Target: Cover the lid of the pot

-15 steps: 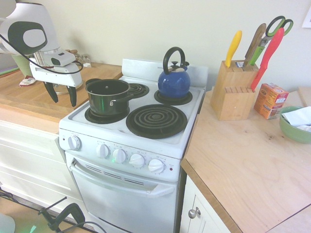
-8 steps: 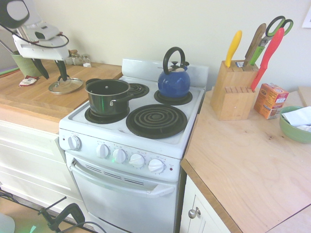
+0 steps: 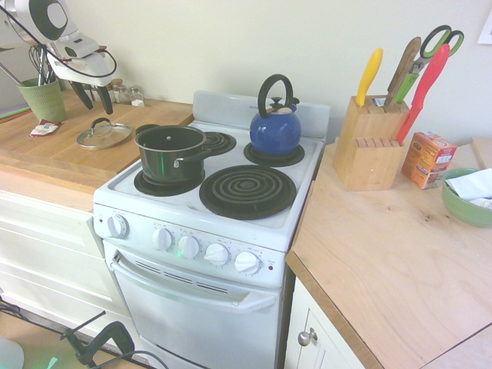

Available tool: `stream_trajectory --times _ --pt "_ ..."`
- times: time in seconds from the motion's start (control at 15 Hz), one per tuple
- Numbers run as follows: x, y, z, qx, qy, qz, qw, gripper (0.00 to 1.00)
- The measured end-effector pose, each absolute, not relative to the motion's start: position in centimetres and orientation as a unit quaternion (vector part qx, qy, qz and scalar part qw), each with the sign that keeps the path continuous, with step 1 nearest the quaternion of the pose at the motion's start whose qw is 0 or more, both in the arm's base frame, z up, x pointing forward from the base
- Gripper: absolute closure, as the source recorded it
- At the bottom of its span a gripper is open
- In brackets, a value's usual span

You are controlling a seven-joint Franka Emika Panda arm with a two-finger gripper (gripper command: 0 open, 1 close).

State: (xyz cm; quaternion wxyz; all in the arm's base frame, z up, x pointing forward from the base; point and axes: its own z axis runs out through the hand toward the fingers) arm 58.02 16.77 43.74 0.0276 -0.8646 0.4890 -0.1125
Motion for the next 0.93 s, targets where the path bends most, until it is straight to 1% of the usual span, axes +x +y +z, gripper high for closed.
stream_trajectory --times 0.27,0.53,0.6,0.93 --pt "59.7 18.0 41.5 -0.842 0.529 -0.107 0.020 0.00" --pt "60.7 18.1 38.6 -0.840 0.534 -0.095 0.007 0.00" --pt "61.0 18.4 38.4 -0.841 0.533 -0.096 0.007 1.00" --pt "61.5 19.0 38.6 -0.842 0.529 -0.100 0.009 1.00"
